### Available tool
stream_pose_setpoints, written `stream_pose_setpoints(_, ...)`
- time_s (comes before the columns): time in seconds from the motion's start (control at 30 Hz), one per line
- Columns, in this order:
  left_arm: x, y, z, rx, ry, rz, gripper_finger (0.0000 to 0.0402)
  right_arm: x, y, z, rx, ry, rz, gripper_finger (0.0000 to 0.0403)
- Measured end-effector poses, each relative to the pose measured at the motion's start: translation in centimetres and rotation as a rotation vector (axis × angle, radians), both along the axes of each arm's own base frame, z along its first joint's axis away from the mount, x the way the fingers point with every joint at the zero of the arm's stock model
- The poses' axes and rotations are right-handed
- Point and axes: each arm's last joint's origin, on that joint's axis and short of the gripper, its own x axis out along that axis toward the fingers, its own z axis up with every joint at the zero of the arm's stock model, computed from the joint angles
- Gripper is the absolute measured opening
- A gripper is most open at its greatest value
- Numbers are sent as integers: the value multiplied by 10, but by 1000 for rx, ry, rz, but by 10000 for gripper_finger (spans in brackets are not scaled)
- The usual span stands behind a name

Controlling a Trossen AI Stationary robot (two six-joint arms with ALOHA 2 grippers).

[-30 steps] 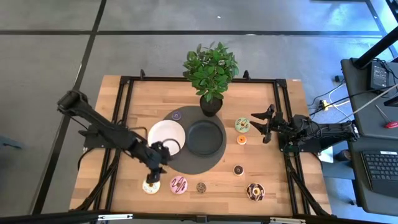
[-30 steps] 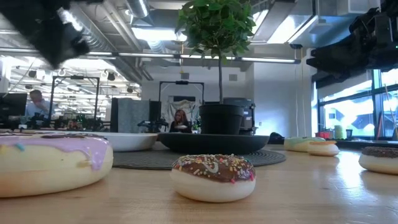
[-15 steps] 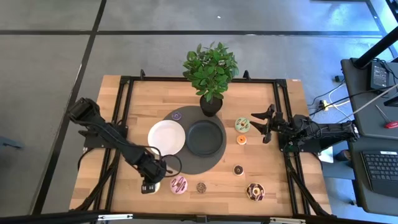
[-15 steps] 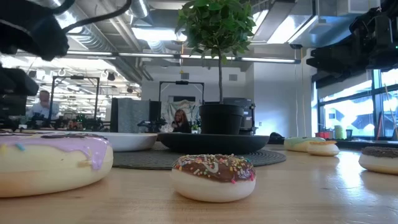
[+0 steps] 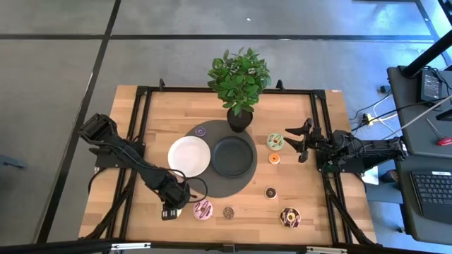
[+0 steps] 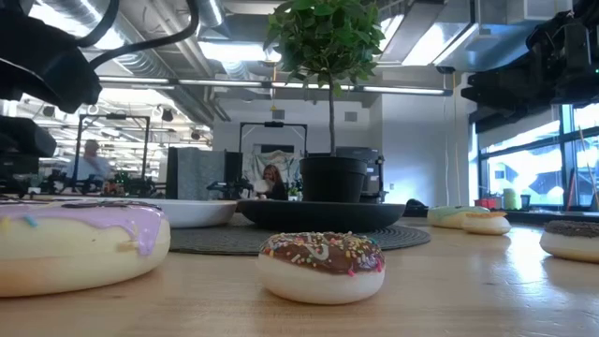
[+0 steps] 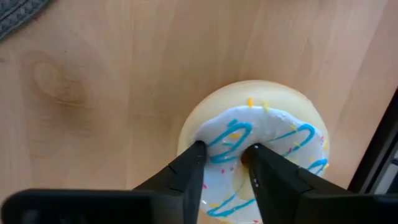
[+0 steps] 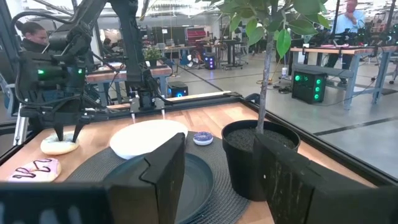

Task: Pick & Place donuts
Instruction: Put the large white donut on the white plate

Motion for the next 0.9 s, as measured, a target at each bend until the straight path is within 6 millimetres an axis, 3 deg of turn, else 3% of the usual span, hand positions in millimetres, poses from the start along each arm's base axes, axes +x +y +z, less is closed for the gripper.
stream_pose_setpoints(0.3,1,0,4,-2,-1,1,35,0,0,0,-1,0,0,189)
stream_pose_setpoints(0.53,-1,5,47,6,-15,91,6,0,0,0,-1,0,0,189)
stream_pose_setpoints(0.77,10,42,93,280,-227,320,6,0,0,0,-29,7,-4,189)
stream_pose_setpoints(0.9,16,73,101,441,-273,413,6,0,0,0,-26,7,-5,189)
